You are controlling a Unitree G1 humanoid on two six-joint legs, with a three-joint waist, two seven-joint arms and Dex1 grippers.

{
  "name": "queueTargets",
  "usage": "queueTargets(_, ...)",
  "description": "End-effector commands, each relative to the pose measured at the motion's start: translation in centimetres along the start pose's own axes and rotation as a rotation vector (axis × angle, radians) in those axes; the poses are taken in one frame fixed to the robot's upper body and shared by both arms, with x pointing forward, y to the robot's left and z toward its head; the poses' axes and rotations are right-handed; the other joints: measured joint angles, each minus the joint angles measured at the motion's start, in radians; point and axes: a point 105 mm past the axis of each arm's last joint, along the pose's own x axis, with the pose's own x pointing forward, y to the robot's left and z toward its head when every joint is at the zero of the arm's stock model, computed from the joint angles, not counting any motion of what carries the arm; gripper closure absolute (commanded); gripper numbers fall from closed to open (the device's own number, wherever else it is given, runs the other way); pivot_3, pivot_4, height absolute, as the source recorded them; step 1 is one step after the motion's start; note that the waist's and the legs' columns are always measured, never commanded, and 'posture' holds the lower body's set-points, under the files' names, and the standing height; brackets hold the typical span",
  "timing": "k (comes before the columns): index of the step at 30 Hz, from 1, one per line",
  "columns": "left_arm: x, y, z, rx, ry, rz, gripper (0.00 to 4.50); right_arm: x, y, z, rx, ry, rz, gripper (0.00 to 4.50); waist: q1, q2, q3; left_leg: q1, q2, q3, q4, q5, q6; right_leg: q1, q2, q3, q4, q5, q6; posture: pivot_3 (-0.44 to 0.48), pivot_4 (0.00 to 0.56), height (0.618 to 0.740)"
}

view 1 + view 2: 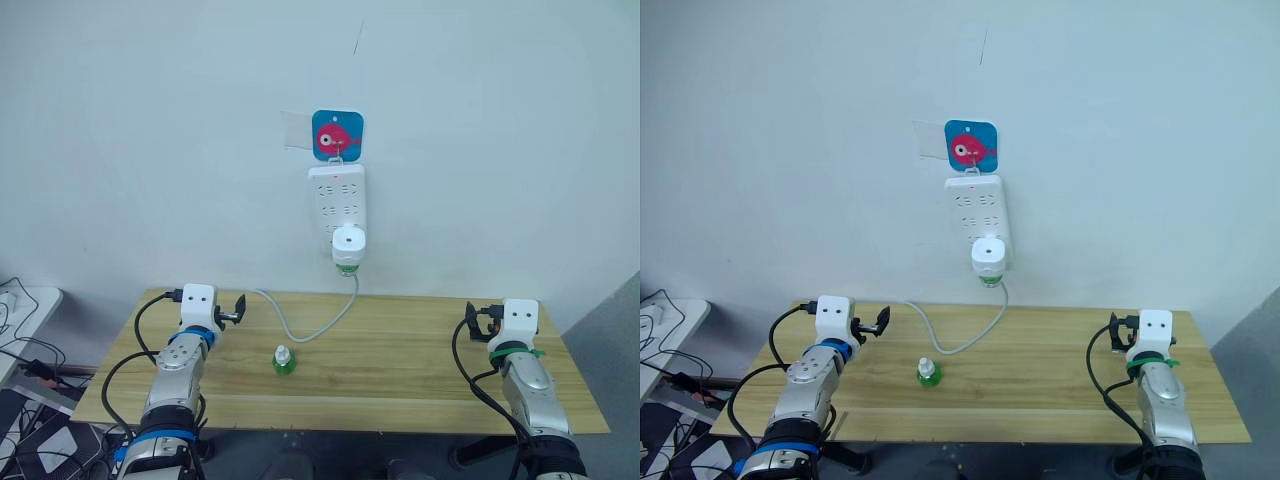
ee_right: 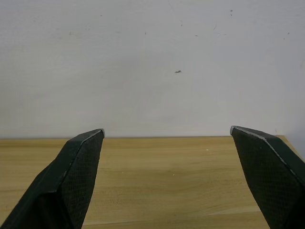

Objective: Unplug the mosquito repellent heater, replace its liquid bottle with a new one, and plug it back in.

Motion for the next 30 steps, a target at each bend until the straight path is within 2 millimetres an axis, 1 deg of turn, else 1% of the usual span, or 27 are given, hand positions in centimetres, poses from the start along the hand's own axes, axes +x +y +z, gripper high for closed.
queueTargets(1, 0.2, 0.8, 1.8, 0.012, -0.05, 0.005, 0.0, 0.3, -0.2, 1.8, -0.006, -0.062, -0.004, 0.06, 0.0, 0.0, 0.0, 0.0, 0.0, 0.0, 0.0, 0.0, 0.0, 0.0, 0.0, 0.0, 0.0, 0.0, 0.0, 0.37, 0.06, 0.74)
queueTargets(5, 0.2, 1.2, 2.1, 0.008, -0.062, 0.013, 0.0, 0.3, -0.1, 1.7, -0.002, -0.061, -0.006, 0.06, -0.002, 0.001, 0.001, 0.0, 0.0, 0.0, 0.0, 0.0, 0.0, 0.0, 0.0, 0.0, 0.0, 0.0, 0.0, 0.37, 0.061, 0.74)
queueTargets(26, -0.2, 1.3, 2.1, 0.005, -0.069, -0.017, 0.0, 0.3, 0.2, 1.7, -0.003, -0.063, 0.004, 0.06, -0.002, 0.001, 0.002, 0.0, 0.0, -0.001, 0.0, 0.0, 0.0, 0.0, 0.0, 0.0, 0.0, 0.0, 0.0, 0.376, 0.058, 0.74)
queueTargets(28, -0.4, 1.0, 2.5, 0.006, -0.084, -0.06, 0.0, 0.0, 0.4, 1.7, -0.005, -0.063, 0.013, 0.06, -0.003, 0.001, 0.002, 0.0, 0.0, -0.001, 0.0, 0.0, 0.0, 0.0, 0.0, 0.0, 0.0, 0.0, 0.0, 0.377, 0.057, 0.74)
queueTargets(30, -0.8, 0.5, 3.9, -0.022, -0.129, -0.156, 0.0, -0.4, 1.0, 1.9, -0.008, -0.07, 0.042, 0.06, -0.003, 0.001, 0.003, 0.0, 0.0, -0.001, 0.0, 0.0, 0.0, 0.0, 0.0, 0.0, 0.0, 0.0, 0.0, 0.377, 0.06, 0.74)
